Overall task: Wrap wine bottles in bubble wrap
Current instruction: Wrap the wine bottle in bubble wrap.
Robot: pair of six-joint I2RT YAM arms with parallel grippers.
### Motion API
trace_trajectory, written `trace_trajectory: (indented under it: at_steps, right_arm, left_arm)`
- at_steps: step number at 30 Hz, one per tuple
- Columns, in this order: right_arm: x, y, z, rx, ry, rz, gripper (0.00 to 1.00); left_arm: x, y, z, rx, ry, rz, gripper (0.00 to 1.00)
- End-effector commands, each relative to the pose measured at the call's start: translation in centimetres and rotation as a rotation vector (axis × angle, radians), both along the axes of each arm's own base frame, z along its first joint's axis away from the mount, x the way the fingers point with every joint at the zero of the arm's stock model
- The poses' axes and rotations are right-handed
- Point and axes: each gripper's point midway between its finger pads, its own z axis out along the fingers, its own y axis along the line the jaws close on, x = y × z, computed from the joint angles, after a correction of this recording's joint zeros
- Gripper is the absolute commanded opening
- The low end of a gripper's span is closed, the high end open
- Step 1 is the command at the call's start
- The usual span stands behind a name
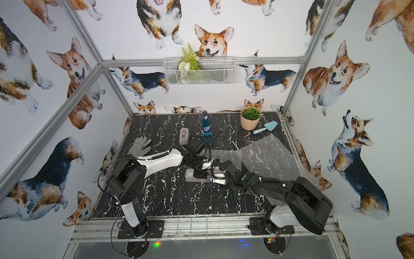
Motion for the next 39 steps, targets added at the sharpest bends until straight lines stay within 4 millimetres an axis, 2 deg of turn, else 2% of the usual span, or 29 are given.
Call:
trace_trajectory:
  at_steps: [1,5,7,9,11,12,14,17,19,22,25,29,34,39]
  right_arm:
    - [-0.7,-0.3,-0.3,0.012,0.102,-0.015,0.49]
    - [-1.1,-0.2,-0.4,0.04,0.173,-0.026,0.45]
    - [-1.4,0.0,-0.6,0.045,0.205,-0.022,0.45]
    - [-1.9,0.4,-0.6,0.066,0.243,-0.016,0.45]
    - [-2.3,0.6,-0.6,0.094,0.29,-0.022,0.46]
    - [-2.5,0.8,-0.4,0.113,0.333,-0.034,0.47]
    - [-2.7,0.8,-0.2,0.146,0.416,-0.06,0.46]
    - [-2.6,0.8,-0.1,0.162,0.512,-0.093,0.46]
    - [-2.7,0.8,0.1,0.161,0.568,-0.106,0.47]
    - [-3.2,0.7,-0.3,0.148,0.695,-0.13,0.48]
    - [-3.3,0.5,-0.6,0.136,0.822,-0.164,0.48]
    - [-2.2,0.5,-0.3,0.174,0.921,-0.219,0.47]
    - [-1.5,-0.2,-0.3,0.179,0.998,-0.283,0.47]
    - [-1.2,-1.5,-0.9,0.172,1.053,-0.354,0.52]
  left_arm:
    - [0.4,0.5,1.7,-0.023,0.011,0.028,0.57]
    - [1.7,1.6,5.0,-0.074,0.005,0.092,0.68]
    - [2.2,2.6,5.9,-0.071,-0.004,0.132,0.74]
    - [3.2,4.4,5.7,-0.007,-0.009,0.197,0.76]
    - [4.7,7.2,7.1,0.065,-0.067,0.317,0.79]
    - [4.8,8.5,7.8,0.089,-0.083,0.364,0.8]
    - [4.0,9.7,8.9,0.073,-0.085,0.396,0.82]
    - [1.0,10.3,10.2,-0.008,-0.091,0.338,0.85]
    - [-0.2,10.5,10.6,-0.041,-0.109,0.306,0.85]
    - [-1.1,10.2,11.0,-0.085,-0.126,0.261,0.84]
    - [-1.6,8.7,10.9,-0.119,-0.166,0.195,0.83]
    - [-1.6,6.5,9.1,-0.081,-0.251,0.095,0.81]
    - [-0.6,4.1,7.4,-0.068,-0.355,0.002,0.8]
    - [-0.4,2.4,5.4,-0.041,-0.349,-0.059,0.77]
